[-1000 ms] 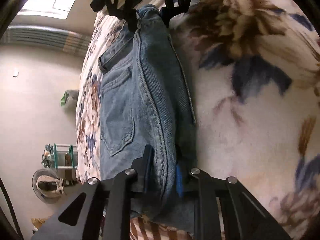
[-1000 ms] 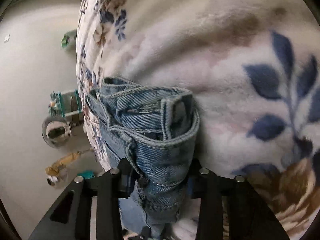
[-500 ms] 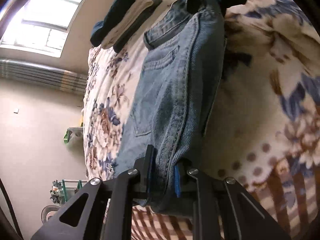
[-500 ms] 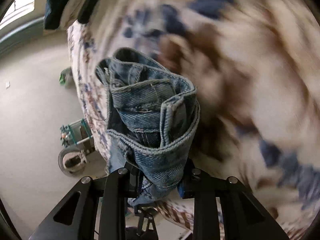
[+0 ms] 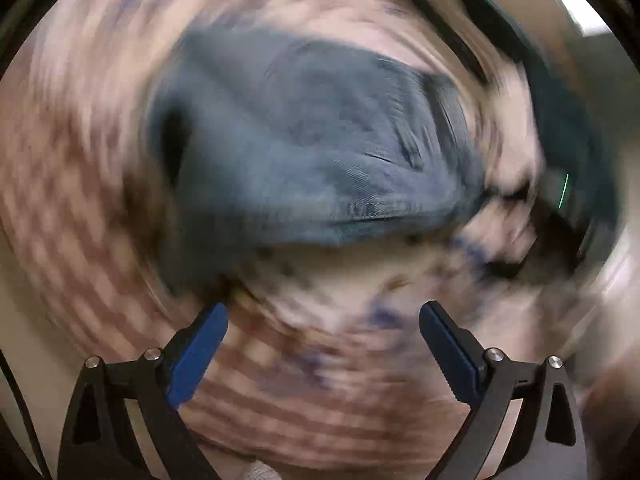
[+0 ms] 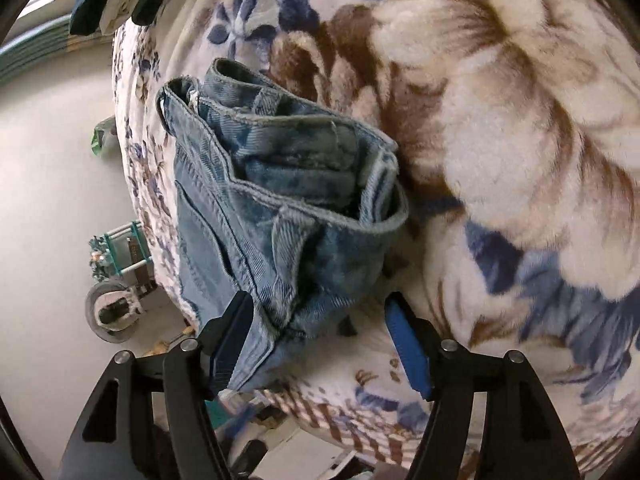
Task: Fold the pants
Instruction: 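Lift the folded shorts with both tools and carry them toward the clothes stack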
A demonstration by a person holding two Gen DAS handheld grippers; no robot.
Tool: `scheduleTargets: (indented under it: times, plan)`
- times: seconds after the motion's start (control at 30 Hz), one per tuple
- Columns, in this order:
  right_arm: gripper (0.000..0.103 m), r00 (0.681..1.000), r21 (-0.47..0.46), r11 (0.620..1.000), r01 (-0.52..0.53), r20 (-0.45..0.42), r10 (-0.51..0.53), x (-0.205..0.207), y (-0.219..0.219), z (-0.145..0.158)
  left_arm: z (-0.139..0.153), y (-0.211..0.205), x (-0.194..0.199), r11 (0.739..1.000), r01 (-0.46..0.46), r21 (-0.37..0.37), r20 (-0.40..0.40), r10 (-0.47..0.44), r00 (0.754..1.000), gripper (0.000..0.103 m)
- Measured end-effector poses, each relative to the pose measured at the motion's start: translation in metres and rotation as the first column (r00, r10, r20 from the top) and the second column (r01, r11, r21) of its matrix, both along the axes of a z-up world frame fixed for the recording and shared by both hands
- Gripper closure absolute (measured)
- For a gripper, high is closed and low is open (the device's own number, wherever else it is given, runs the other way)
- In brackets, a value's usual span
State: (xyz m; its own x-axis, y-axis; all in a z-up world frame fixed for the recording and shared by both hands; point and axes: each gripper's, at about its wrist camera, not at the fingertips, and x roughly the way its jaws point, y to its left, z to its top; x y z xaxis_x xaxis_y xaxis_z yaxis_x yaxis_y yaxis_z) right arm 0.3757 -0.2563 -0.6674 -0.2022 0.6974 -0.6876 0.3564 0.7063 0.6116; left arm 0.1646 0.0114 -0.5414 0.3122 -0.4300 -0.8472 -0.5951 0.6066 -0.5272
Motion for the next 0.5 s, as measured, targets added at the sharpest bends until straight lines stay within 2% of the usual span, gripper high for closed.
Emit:
scheduleTargets:
  times: [0.03, 0.07, 0.1, 0.17, 0.23, 0.43, 0.5]
  plan:
    - [0.032, 1.0, 0.005, 1.0, 0.015, -0.006, -0.015, -0.003, -0.005, 0.002, -0.01, 0.006, -0.008, 0.988, -0.109, -0.109, -0.011, 0.109, 0.994, 0.005]
    - [0.032, 0.999, 0.019, 0.999, 0.032, -0.016, -0.032, -0.005, -0.008, 0.002, -0.02, 0.01, -0.015, 0.96, -0.21, -0.187, -0.034, 0.208, 0.978, 0.005]
    - [0.032, 0.999, 0.026, 0.999, 0.039, -0.02, -0.038, -0.006, -0.014, 0.0, -0.029, 0.013, -0.021, 0.922, -0.3, -0.245, -0.055, 0.295, 0.954, 0.005]
    - [0.032, 0.999, 0.022, 0.999, 0.05, -0.02, -0.05, -0.007, -0.018, 0.001, -0.042, 0.013, -0.029, 0.861, -0.412, -0.297, -0.083, 0.407, 0.91, 0.005]
    - [0.032, 0.998, 0.029, 0.998, 0.054, -0.027, -0.053, -0.007, -0.02, -0.001, -0.051, 0.013, -0.028, 0.819, -0.47, -0.329, -0.096, 0.466, 0.88, 0.005]
    - [0.032, 0.997, 0.04, 0.997, 0.065, -0.054, -0.063, -0.009, -0.031, -0.012, -0.067, 0.015, -0.007, 0.739, -0.552, -0.386, -0.111, 0.557, 0.823, 0.005]
    - [0.032, 0.995, 0.046, 0.996, 0.071, -0.068, -0.068, -0.01, -0.03, -0.016, -0.074, 0.019, -0.004, 0.685, -0.599, -0.415, -0.128, 0.608, 0.783, 0.005]
